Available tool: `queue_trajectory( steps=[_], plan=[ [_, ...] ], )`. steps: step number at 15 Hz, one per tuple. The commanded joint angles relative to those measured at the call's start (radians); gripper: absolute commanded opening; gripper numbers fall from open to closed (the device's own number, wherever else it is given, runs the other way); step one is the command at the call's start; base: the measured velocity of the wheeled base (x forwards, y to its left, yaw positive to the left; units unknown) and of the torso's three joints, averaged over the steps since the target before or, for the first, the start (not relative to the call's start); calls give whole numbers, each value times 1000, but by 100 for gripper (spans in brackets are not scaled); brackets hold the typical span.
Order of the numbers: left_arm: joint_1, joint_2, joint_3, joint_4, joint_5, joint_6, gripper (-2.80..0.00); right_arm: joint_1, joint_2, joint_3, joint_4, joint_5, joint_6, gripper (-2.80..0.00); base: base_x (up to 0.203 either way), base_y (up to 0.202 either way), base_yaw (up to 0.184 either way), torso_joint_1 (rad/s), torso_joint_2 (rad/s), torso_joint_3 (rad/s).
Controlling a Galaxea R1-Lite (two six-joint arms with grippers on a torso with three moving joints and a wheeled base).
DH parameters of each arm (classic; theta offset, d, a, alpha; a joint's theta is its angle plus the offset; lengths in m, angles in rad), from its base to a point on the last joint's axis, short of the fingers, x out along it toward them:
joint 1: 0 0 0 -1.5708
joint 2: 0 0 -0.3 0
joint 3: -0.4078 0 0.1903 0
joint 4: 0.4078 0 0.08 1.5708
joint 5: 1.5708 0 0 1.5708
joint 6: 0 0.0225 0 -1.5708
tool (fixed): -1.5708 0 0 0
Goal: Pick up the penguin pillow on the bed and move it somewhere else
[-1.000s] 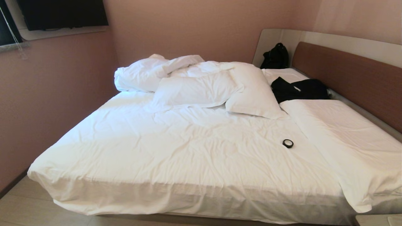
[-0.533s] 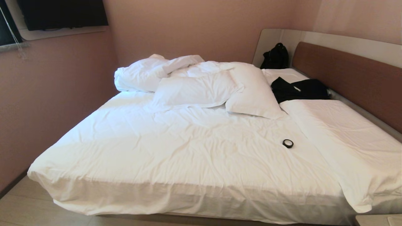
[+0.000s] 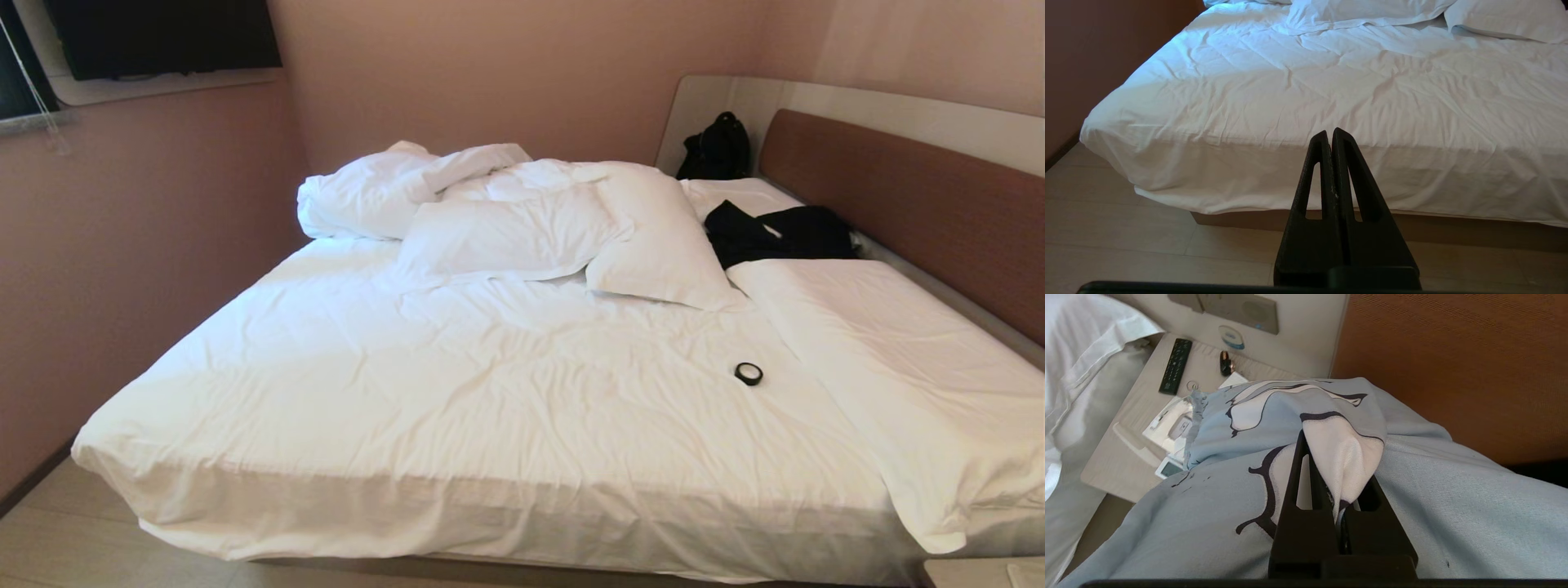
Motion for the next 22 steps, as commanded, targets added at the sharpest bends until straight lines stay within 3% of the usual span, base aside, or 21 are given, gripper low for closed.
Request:
queue_trajectory(
  steps=[1,8,12,22],
  plan=[
    [0,0,2,-1,0,0,-280,-17,39,-12,-80,16,0,-280,0,0,0,0,0,0],
    [0,0,2,-1,0,0,-280,-31,157,-7,-183,3,-37,-280,0,0,0,0,0,0],
    [0,0,2,1,0,0,-280,-26,254,26,-182,-102,-99,-280,0,0,0,0,0,0],
    [1,0,2,-1,0,0,-280,-26,362,369,-185,-241,-329,-280,0,0,0,0,0,0]
  ],
)
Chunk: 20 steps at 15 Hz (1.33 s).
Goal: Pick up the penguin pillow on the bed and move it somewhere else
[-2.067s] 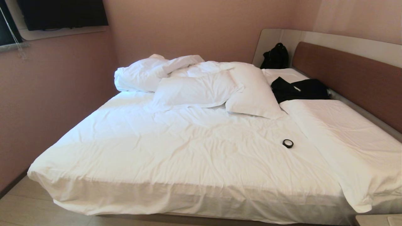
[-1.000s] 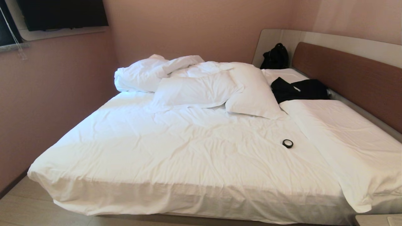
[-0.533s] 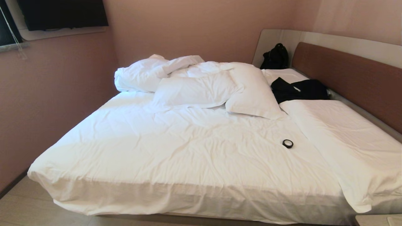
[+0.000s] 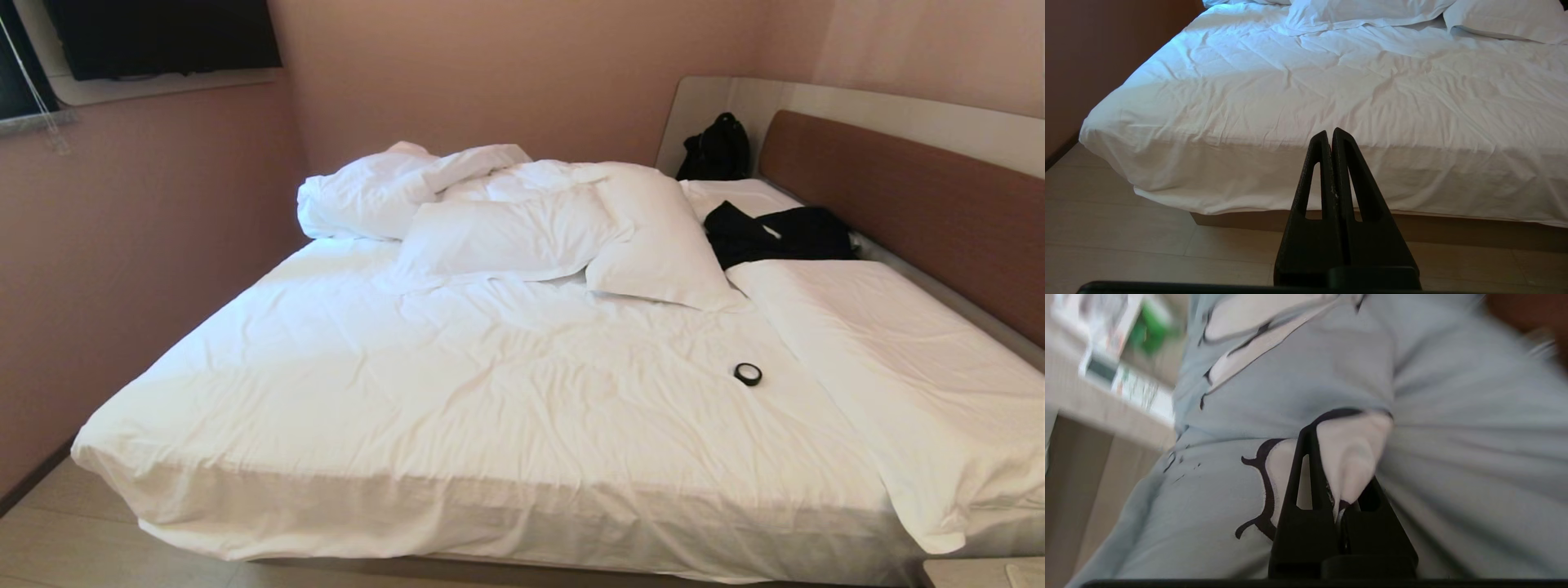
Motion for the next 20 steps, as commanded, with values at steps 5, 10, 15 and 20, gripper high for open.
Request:
queue_trajectory(
  steps=[5,10,15,20],
  plan=[
    [1,0,2,0,0,-1,-280,-74,191,129,6,-68,-400,-280,0,0,0,0,0,0],
    [0,0,2,0,0,-1,-280,-144,281,91,13,-73,-711,-280,0,0,0,0,0,0],
    [0,0,2,0,0,-1,-280,-149,261,87,25,-68,-722,0,0,0,0,0,0,0],
    [0,0,2,1,0,-1,-280,-167,157,46,297,-59,-753,0,0,0,0,0,0,0]
  ],
)
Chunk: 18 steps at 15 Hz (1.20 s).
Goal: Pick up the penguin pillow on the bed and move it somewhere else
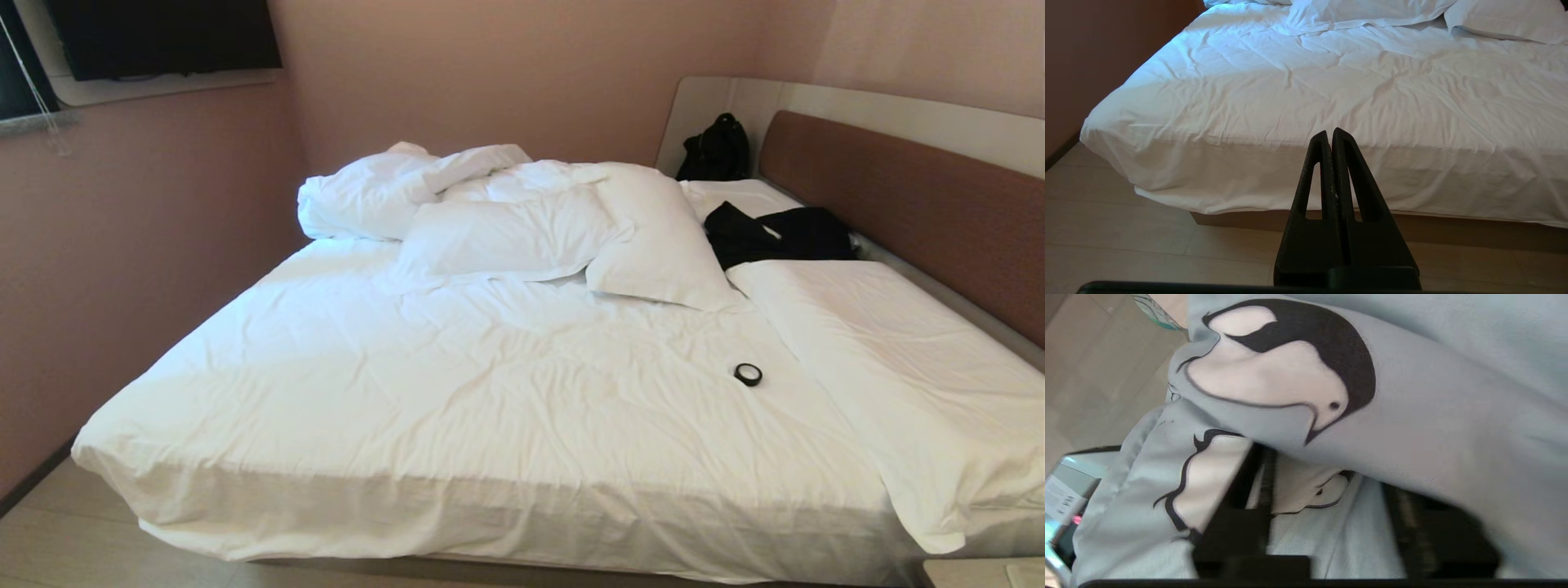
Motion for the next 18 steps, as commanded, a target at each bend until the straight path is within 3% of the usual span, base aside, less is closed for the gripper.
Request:
queue_trajectory(
  steps=[1,4,5,14,18],
  plan=[
    [0,0,2,-1,1,-1,-280,-8,-68,-73,328,5,-61,0,0,0,0,0,0,0],
    [1,0,2,-1,1,-1,-280,-17,-84,-296,664,6,-101,0,0,0,0,0,0,0],
    [0,0,2,0,1,-1,-280,-19,-81,-363,702,8,-118,0,0,0,0,0,0,0],
    [0,0,2,0,1,-1,-280,-7,-105,-384,744,36,-143,0,0,0,0,0,0,0],
    [0,0,2,-1,1,-1,-280,181,-180,-382,744,181,-132,0,0,0,0,0,0,0]
  ],
)
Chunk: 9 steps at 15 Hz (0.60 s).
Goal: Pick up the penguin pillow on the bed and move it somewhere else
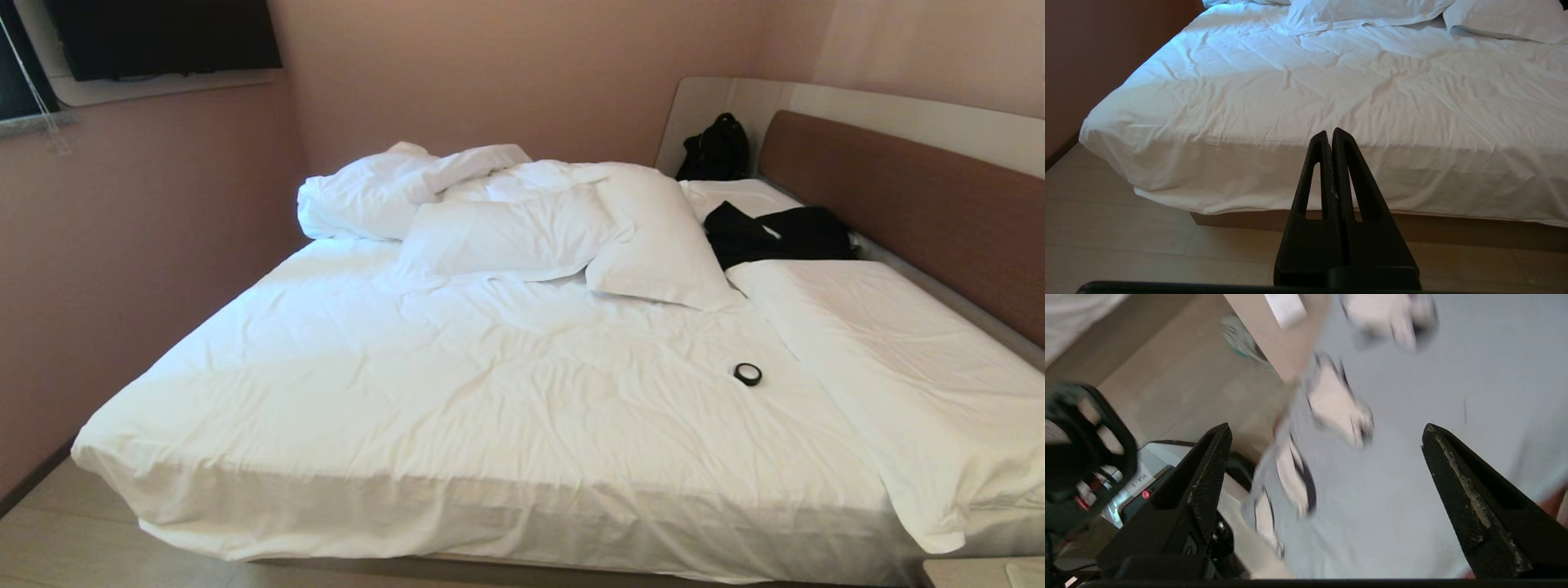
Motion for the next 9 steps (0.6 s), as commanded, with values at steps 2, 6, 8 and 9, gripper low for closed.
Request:
queue_trajectory(
  steps=[2,6,8,9],
  plan=[
    [0,0,2,-1,1,1,-280,225,-77,-1,36,173,13,0,0,0,0,0,0,0],
    [0,0,2,-1,1,0,-280,510,-141,-5,36,234,47,0,0,0,0,0,0,0],
    [0,0,2,1,1,0,-280,662,-152,-10,36,238,60,0,0,0,0,0,0,0],
    [0,0,2,-1,1,0,-280,726,-156,-11,36,240,61,0,0,0,0,0,0,0]
  ],
)
